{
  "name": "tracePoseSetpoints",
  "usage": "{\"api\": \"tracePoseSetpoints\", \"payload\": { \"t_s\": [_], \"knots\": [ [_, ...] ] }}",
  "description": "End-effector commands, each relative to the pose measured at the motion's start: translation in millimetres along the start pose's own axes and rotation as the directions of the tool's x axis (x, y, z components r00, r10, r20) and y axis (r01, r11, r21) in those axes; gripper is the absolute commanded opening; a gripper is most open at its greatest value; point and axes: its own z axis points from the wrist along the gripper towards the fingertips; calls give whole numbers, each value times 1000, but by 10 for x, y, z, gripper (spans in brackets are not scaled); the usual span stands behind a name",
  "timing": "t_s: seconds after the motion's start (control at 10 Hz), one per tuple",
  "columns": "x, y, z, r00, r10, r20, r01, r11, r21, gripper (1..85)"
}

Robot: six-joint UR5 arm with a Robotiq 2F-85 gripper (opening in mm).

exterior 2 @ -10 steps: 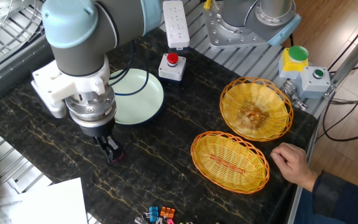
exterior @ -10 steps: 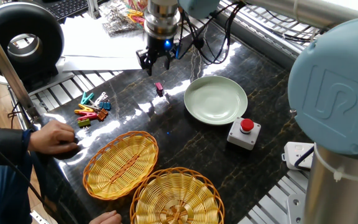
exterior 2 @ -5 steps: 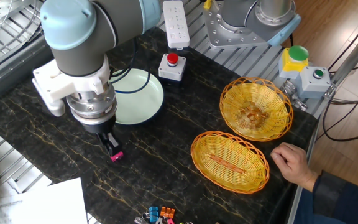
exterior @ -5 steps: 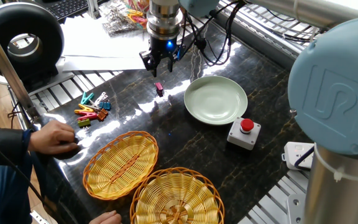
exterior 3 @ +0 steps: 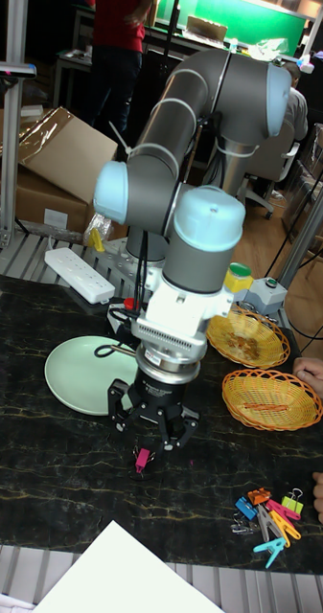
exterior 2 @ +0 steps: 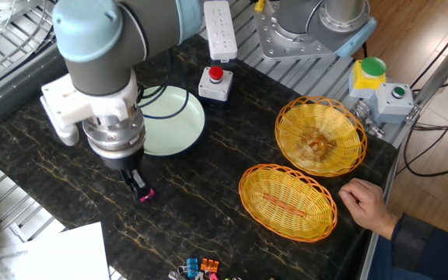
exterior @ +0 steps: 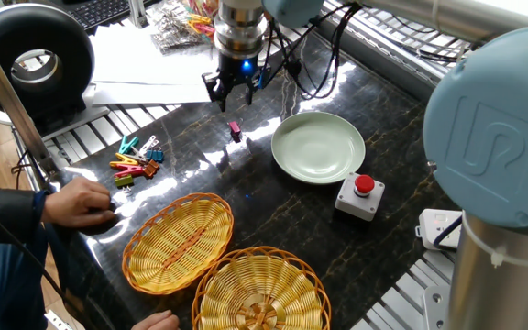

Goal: Use a clamp

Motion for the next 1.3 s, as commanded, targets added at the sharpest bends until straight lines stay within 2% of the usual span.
{"api": "tracePoseSetpoints", "payload": {
  "t_s": [0.0, 0.3, 0.5, 1.2],
  "knots": [
    [75, 53, 102, 999, 36, -23, -36, 999, 12, 553],
    [111, 63, 220, 1000, 30, -4, -30, 1000, 3, 560],
    [159, 36, 257, 1000, 24, -9, -24, 1000, 1, 560],
    [189, -18, 267, 1000, 12, -10, -12, 1000, -1, 523]
  ]
}}
